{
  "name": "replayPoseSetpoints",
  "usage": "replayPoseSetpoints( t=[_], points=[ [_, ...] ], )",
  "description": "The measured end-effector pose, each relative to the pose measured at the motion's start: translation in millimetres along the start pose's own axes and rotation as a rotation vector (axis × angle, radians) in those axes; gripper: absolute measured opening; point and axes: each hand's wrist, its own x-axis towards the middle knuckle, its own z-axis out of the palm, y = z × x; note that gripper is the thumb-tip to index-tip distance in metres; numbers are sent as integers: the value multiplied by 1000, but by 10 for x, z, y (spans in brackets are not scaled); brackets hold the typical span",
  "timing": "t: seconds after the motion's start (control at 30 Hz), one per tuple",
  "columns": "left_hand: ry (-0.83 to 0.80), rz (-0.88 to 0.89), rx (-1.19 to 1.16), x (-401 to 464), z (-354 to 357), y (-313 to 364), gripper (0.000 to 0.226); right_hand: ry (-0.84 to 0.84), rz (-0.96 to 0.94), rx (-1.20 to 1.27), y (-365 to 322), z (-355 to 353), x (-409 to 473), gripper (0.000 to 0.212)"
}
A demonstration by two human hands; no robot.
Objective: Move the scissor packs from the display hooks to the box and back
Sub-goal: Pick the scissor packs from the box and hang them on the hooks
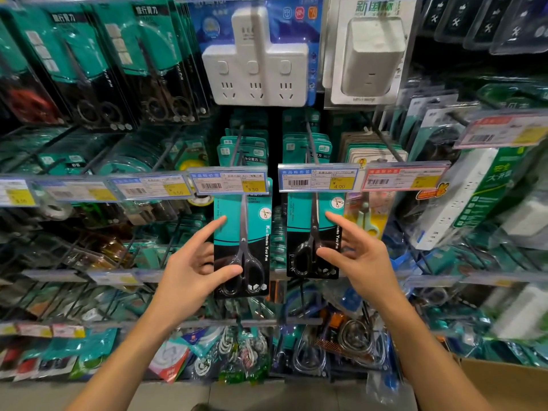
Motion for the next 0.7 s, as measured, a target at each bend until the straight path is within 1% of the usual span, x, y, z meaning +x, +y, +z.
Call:
replayPoseSetpoints(
  t=[0.2,0.37,0.5,0.63,0.7],
  points=[
    [-34,0,33,21,20,-1,76,2,6,5,47,49,5,60],
    [-35,22,34,31,-9,-32,76,-3,24,66,71,88,12,61],
    [-23,19,46,35,-51,-50,78,-20,17,13,51,85,67,62],
    [-17,10,46,15,-87,-75,79,1,26,-40,48,82,128,58],
    [-18,-2,47,1,-108,-89,79,-2,23,-58,54,90,159,60]
  ],
)
